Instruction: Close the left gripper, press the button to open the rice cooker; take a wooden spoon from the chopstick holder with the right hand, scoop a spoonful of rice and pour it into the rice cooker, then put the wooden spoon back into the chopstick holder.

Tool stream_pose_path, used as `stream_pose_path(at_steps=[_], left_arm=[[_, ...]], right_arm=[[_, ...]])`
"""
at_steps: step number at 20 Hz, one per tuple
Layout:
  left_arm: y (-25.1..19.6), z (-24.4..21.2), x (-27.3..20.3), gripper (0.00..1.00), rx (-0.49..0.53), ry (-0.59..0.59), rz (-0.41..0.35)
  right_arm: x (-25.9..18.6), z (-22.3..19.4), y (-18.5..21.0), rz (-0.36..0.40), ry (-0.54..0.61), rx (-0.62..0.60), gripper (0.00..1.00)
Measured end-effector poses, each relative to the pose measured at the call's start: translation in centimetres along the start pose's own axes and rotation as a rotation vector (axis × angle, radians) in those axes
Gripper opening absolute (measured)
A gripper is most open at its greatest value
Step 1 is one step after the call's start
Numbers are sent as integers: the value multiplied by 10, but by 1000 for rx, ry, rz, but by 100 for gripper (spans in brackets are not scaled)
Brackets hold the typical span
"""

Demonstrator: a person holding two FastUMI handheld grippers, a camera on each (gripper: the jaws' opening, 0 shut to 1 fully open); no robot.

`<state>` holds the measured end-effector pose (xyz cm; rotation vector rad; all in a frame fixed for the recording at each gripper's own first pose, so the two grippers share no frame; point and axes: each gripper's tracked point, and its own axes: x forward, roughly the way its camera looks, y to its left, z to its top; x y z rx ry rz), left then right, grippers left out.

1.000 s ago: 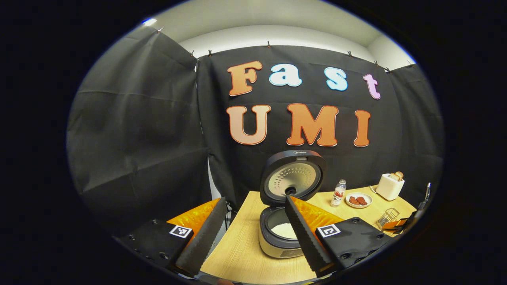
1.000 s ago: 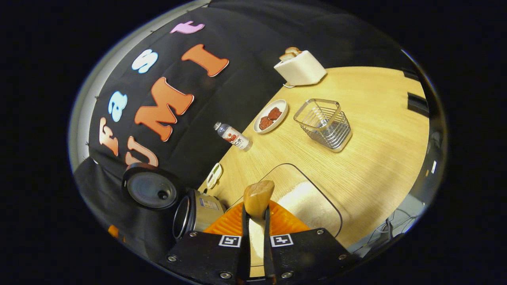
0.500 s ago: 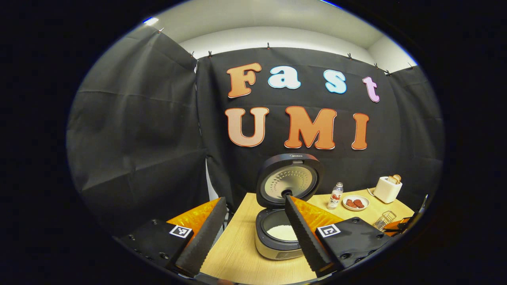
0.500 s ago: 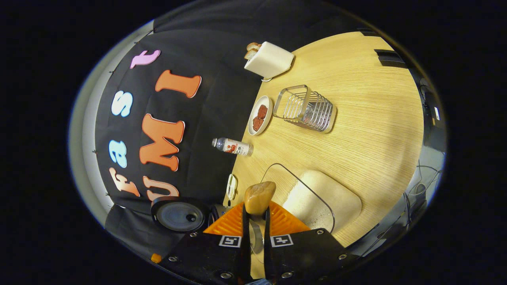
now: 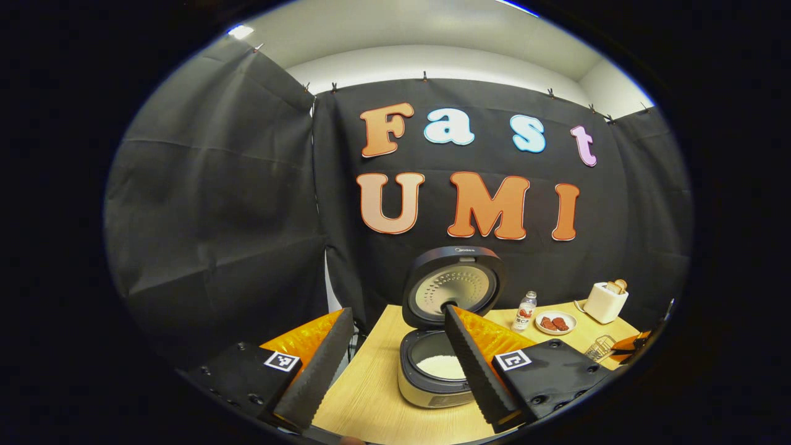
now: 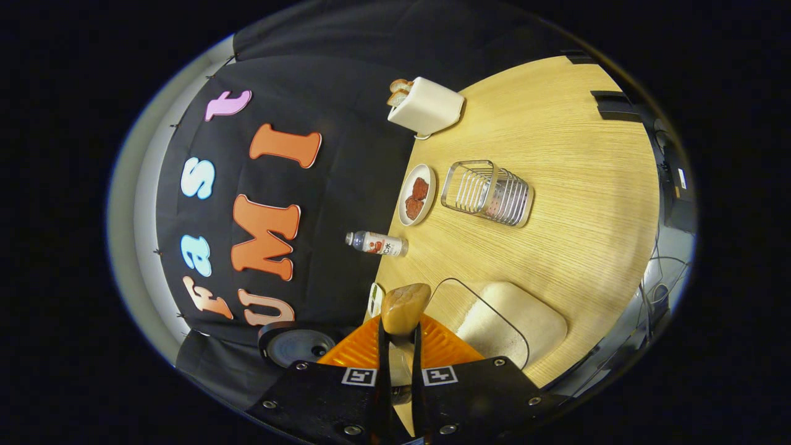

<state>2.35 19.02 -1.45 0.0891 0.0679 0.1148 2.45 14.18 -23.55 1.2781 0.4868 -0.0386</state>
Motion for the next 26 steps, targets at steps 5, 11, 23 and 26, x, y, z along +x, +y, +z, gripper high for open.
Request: stream_pose_path(at_steps=[5, 11, 23, 26], left_arm=[[-8, 4, 2, 99, -7, -8, -14], [-16, 9, 2, 97, -2, -22, -34], [8, 3, -5, 99, -7, -18, -13], [14, 0, -5, 100, -12, -18, -12]], right_arm=[[-7, 8, 24, 32, -6, 48, 12], [-8, 7, 79, 89, 22, 72, 13], [28, -32, 182, 171, 105, 20, 13], [42, -49, 204, 187, 120, -2, 13]])
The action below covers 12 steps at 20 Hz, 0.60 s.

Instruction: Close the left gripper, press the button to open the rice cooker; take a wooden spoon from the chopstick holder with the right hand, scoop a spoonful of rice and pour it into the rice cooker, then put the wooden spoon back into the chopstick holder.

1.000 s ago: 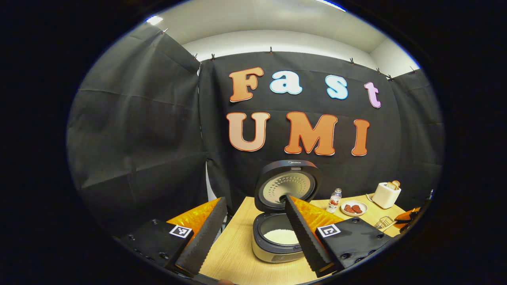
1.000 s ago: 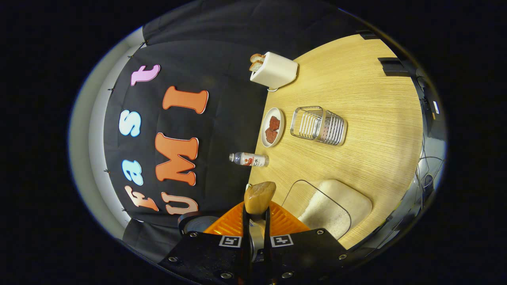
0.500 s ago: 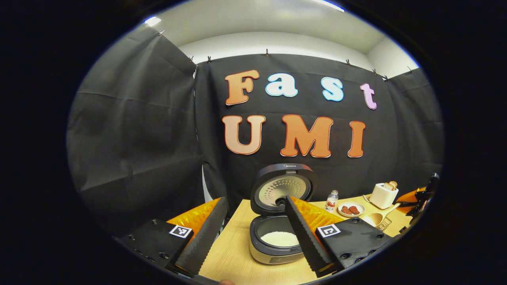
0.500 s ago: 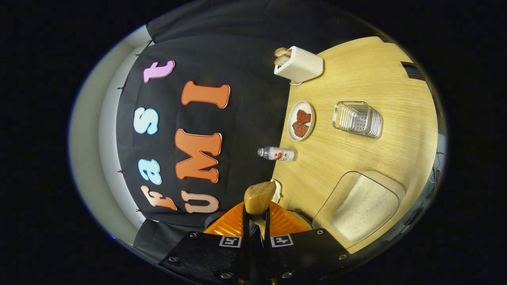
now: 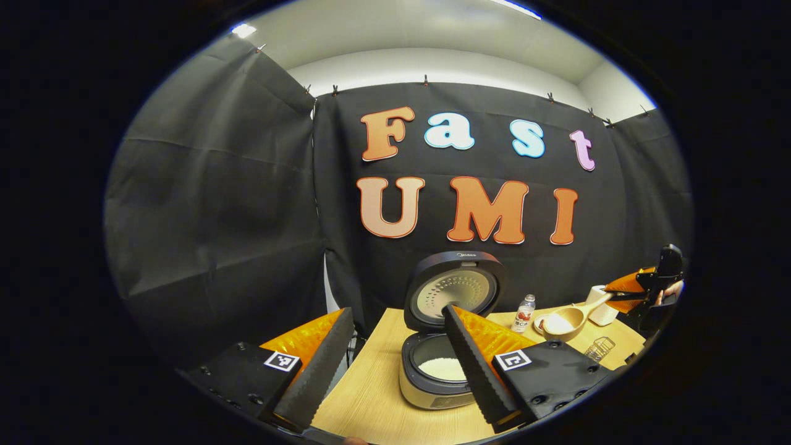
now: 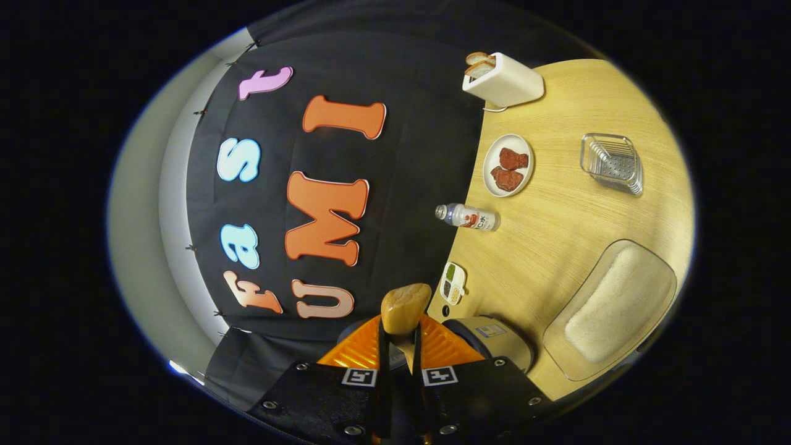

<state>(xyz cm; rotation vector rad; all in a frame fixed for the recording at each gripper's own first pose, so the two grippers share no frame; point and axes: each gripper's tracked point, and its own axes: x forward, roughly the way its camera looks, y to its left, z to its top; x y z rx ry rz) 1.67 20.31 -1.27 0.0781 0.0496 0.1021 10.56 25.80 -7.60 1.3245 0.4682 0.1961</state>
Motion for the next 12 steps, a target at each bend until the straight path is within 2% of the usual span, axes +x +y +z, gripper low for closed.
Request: stream_pose_path(at_steps=[1, 2, 6, 12], left_arm=[[2, 1, 1, 99, 2, 0, 3], [3, -1, 2, 99, 5, 0, 2], [8, 2, 0, 99, 29, -9, -10], [32, 3, 5, 99, 31, -5, 6]], right_arm=[[6, -7, 5, 1, 9, -9, 8], [14, -13, 9, 1, 20, -18, 12], [44, -43, 21, -12, 57, -47, 13], [84, -67, 31, -54, 53, -151, 12]])
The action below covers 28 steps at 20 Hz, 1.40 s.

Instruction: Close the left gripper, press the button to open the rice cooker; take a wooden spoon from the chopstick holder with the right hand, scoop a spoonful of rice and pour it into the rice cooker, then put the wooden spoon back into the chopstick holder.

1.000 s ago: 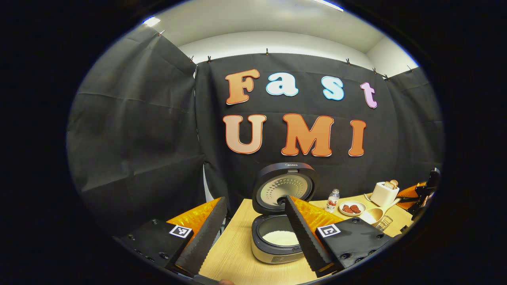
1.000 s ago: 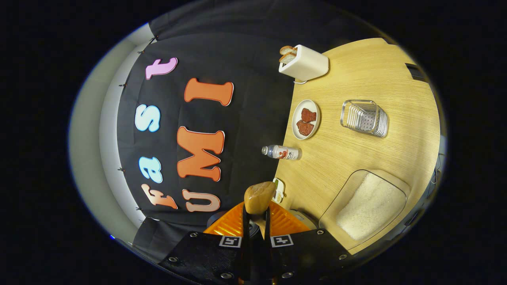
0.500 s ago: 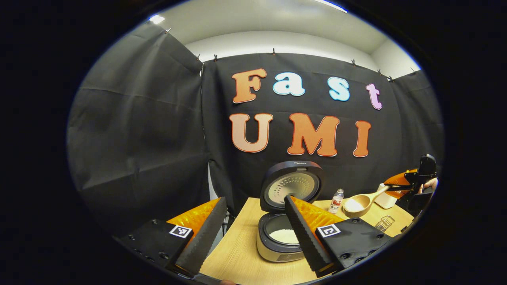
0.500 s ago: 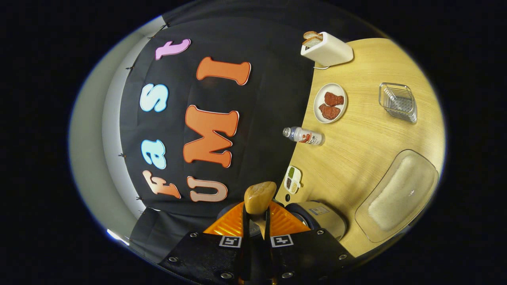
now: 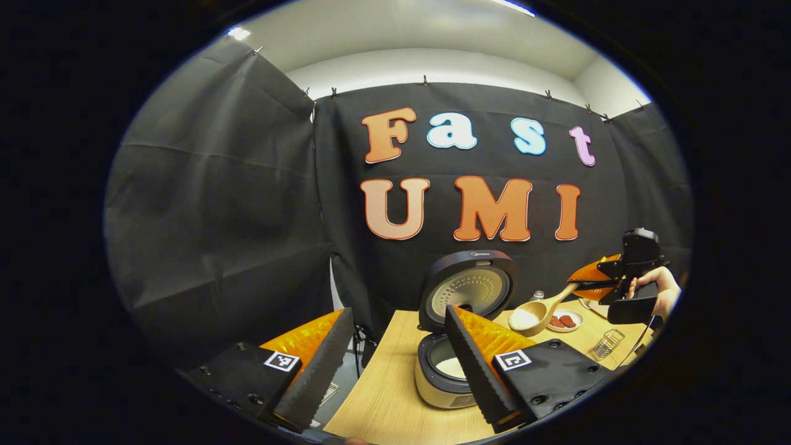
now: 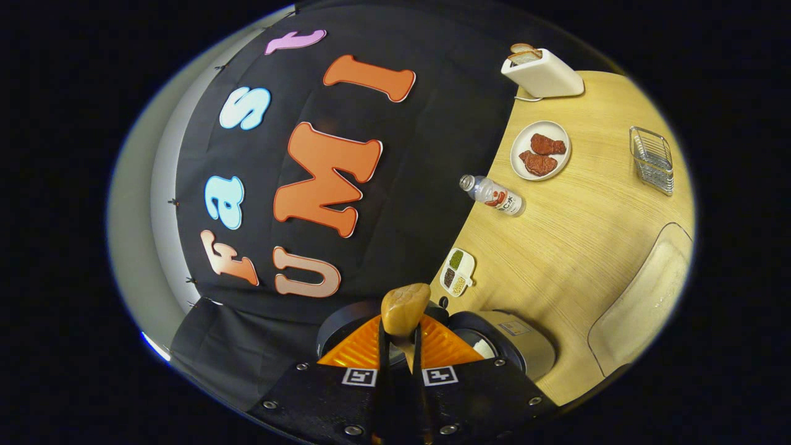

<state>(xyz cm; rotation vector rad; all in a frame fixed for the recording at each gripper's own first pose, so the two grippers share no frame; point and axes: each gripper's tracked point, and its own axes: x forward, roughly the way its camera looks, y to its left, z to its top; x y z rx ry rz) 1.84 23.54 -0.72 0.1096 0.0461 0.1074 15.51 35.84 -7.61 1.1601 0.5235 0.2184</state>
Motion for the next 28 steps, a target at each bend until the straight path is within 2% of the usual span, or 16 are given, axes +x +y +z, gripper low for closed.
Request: stream_pose_path(at_steps=[5, 12, 23, 24, 25, 28], left_arm=[[30, 1, 0, 99, -5, 1, 46], [45, -5, -2, 99, -36, 5, 80], [35, 0, -3, 99, -99, -2, 45], [33, -1, -4, 97, -107, 3, 40], [33, -1, -5, 100, -113, 5, 37], [36, 0, -6, 100, -111, 6, 39]], right_arm=[[15, -12, 14, -4, -6, -82, 12], [20, -20, 25, -1, -10, -180, 12], [8, -9, 33, 15, -58, -299, 12], [7, -8, 34, 17, -69, -321, 7], [6, -6, 37, 20, -79, -344, 12], [4, -8, 43, 32, -89, -394, 12]])
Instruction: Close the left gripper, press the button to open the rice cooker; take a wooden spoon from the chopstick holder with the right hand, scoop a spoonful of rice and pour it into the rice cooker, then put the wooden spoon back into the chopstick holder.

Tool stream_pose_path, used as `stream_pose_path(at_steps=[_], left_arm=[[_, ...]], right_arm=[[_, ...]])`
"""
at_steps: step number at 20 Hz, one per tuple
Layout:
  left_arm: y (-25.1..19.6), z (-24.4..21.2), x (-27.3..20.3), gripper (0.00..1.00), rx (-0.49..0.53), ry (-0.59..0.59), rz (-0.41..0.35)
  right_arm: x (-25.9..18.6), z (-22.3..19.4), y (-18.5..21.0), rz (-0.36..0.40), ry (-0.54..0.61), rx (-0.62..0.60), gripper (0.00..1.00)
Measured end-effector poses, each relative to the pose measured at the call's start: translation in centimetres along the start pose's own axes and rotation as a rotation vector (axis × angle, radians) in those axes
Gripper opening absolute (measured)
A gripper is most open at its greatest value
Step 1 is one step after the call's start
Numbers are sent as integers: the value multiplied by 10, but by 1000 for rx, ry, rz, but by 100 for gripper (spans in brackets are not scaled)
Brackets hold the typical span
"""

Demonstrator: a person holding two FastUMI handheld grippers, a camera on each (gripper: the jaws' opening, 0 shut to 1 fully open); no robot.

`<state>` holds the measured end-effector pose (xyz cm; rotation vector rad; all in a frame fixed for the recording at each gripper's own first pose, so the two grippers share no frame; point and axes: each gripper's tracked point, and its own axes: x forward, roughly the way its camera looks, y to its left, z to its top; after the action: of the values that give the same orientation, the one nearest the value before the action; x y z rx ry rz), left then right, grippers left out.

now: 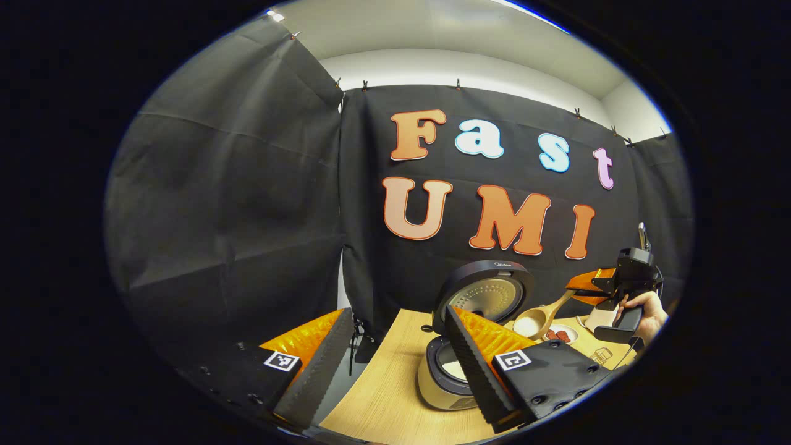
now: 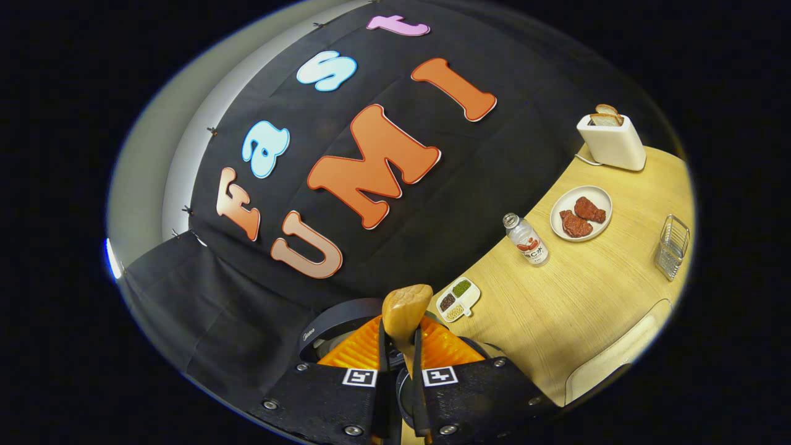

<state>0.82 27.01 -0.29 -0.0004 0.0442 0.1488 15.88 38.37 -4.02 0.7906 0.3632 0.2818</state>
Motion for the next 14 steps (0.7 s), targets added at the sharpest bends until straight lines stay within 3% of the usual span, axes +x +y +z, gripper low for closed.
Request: stream_pose_path(at_steps=[14], left_arm=[[2, 4, -3, 99, 36, -15, -1]], right_arm=[[2, -7, 27, 51, -23, -166, 12]])
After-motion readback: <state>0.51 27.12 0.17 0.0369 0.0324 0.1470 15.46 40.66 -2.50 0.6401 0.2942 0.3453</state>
